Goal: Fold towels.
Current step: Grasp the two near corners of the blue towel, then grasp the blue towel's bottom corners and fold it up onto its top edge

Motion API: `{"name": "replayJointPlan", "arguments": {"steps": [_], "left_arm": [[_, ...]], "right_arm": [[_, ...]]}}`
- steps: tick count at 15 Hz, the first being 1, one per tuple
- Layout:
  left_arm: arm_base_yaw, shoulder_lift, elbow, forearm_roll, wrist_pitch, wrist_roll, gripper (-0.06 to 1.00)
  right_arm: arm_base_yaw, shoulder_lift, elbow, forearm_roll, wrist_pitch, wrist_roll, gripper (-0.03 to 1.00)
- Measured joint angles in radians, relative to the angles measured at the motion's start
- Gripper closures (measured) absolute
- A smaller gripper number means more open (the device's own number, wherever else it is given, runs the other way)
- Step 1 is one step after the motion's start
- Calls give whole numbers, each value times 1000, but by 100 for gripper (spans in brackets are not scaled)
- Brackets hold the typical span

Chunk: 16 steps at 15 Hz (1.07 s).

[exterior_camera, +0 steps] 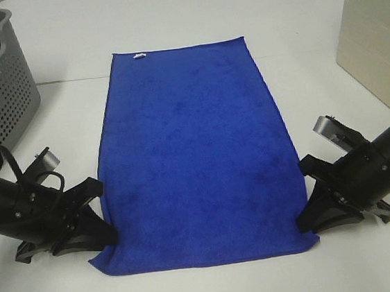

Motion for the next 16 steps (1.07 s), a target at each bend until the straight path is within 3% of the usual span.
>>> {"name": "replayJointPlan", "arguments": {"steps": [1, 3, 7, 13, 16], "left_arm": [[0, 0, 0, 0, 0, 0, 91], [0, -12, 0, 23, 3, -6, 94], [0, -126, 70, 127, 10, -122, 94], [0, -345, 316, 142, 28, -156, 94], [0, -396, 352, 138, 49, -183, 94]], "right_arm": [[0, 3, 0, 1, -4, 2, 95], [0, 1, 0, 0, 2, 8, 95], [0, -102, 95, -30, -13, 35, 95], [0, -305, 325, -50, -3, 62, 95], [0, -349, 337, -63, 11, 70, 95]]}}
